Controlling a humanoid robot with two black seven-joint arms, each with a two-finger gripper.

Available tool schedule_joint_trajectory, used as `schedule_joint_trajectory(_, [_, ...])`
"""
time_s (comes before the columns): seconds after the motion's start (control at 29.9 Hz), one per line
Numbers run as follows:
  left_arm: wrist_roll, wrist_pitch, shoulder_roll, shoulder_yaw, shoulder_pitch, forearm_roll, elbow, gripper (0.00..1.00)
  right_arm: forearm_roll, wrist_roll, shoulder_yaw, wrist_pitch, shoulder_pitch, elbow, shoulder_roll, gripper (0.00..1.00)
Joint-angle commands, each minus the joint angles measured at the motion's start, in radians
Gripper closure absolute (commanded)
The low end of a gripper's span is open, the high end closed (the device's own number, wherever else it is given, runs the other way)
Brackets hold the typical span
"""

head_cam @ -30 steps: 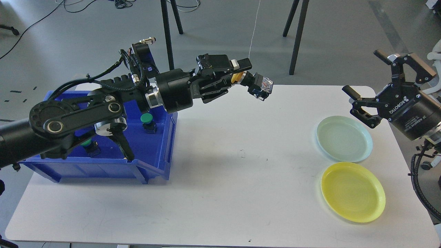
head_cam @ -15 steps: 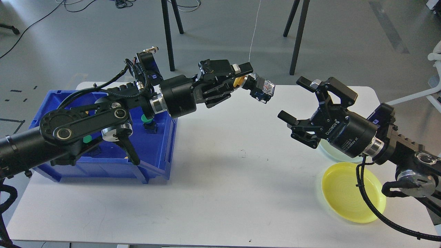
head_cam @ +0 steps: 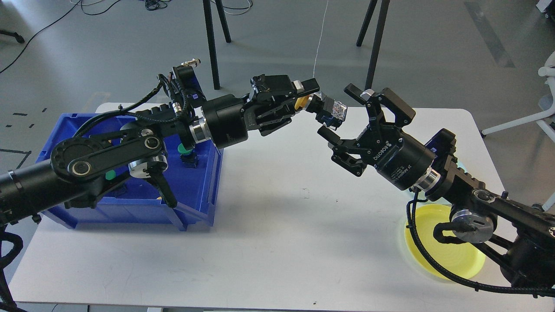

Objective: Pass button and place on color plate
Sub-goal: 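Reach the right gripper to the held button and grasp it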

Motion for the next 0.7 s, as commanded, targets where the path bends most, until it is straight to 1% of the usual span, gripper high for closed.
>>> schedule_joint_trajectory(0.0, [0.0, 0.0, 0.0, -0.001, -0.002, -0.002, 0.0, 0.91, 0.002, 0.0, 0.001, 0.001, -0.001, 0.002, 0.0, 0.07])
schedule_joint_trajectory(0.1, [0.0, 0.0, 0.0, -0.015, 0.0, -0.005, 0.003, 0.91, 0.002, 0.0, 0.001, 0.001, -0.001, 0.005, -0.003, 0.21])
schedule_joint_trajectory(0.23, [0.0, 0.0, 0.0, -0.021, 0.002, -0.007, 0.005, 0.91, 0.001, 0.0, 0.002, 0.0, -0.001, 0.01, -0.005, 0.34])
schedule_joint_trajectory(0.37, [0.0, 0.0, 0.0, -0.02, 0.002, -0.007, 0.005, 0.91, 0.002, 0.0, 0.017, 0.0, -0.003, 0.013, -0.008, 0.4])
schedule_joint_trajectory(0.5, [0.0, -0.001, 0.0, -0.02, 0.002, -0.007, 0.005, 0.91, 0.001, 0.0, 0.019, 0.0, -0.001, 0.013, -0.011, 0.49])
schedule_joint_trajectory(0.6, [0.0, -0.001, 0.0, -0.02, 0.002, -0.007, 0.005, 0.9, -0.002, 0.0, 0.017, 0.001, -0.001, 0.018, -0.014, 0.61])
schedule_joint_trajectory(0.64, [0.0, 0.0, 0.0, -0.02, 0.002, -0.007, 0.005, 0.9, -0.002, 0.0, 0.017, 0.001, -0.001, 0.016, -0.012, 0.69])
schedule_joint_trajectory(0.67, [0.0, -0.001, 0.0, -0.02, 0.002, -0.007, 0.005, 0.9, -0.004, 0.0, 0.019, -0.003, -0.001, 0.016, -0.008, 0.74])
